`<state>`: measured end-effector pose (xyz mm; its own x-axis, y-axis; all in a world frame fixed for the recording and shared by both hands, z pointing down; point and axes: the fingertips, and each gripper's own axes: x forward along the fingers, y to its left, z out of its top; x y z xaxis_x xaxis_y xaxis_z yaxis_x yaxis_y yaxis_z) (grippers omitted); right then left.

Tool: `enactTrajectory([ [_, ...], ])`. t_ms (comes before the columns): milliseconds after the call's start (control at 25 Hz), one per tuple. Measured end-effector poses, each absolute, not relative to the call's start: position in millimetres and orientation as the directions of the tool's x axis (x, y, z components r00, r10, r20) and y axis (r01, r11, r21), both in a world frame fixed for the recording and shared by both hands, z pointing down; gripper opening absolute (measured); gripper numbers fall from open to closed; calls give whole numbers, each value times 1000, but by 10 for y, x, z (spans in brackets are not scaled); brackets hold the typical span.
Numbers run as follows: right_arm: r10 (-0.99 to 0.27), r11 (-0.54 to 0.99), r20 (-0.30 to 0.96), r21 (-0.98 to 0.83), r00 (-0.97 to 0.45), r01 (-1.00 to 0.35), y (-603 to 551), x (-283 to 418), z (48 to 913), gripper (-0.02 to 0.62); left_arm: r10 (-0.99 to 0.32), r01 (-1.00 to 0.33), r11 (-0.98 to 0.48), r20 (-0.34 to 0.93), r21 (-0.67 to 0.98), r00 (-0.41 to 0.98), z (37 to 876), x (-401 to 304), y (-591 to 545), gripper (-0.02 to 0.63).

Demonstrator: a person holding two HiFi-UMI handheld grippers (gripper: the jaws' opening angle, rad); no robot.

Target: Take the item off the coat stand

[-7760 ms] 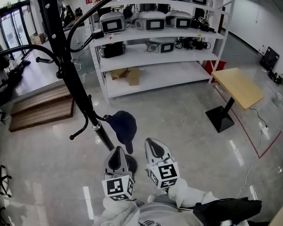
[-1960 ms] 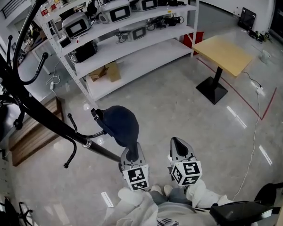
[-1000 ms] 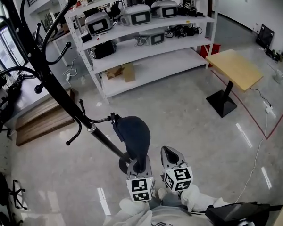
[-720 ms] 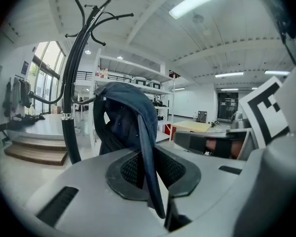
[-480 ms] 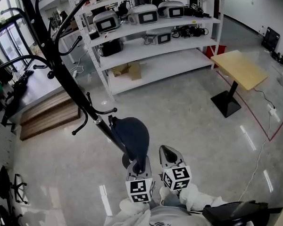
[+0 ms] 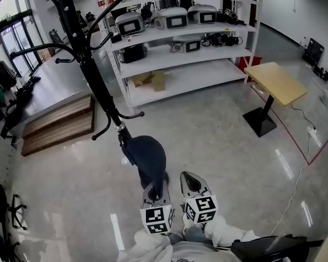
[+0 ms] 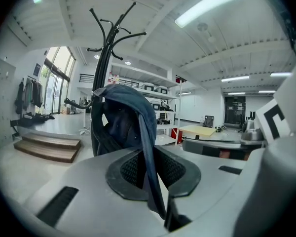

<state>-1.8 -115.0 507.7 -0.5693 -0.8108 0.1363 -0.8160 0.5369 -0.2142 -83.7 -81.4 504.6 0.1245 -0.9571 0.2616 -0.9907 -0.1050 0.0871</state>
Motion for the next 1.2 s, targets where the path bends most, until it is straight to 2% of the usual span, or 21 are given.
enactTrajectory([
  [520, -797, 562, 153, -169, -585, -810, -481, -115, 4967, 15, -964, -989, -76, 244, 123, 104, 4984, -956, -149, 31],
  [1200, -738, 650, 133, -120, -661, -750, -488, -101, 4835, 15, -978, -997, 0, 209, 81, 17, 4838, -913, -196, 31],
])
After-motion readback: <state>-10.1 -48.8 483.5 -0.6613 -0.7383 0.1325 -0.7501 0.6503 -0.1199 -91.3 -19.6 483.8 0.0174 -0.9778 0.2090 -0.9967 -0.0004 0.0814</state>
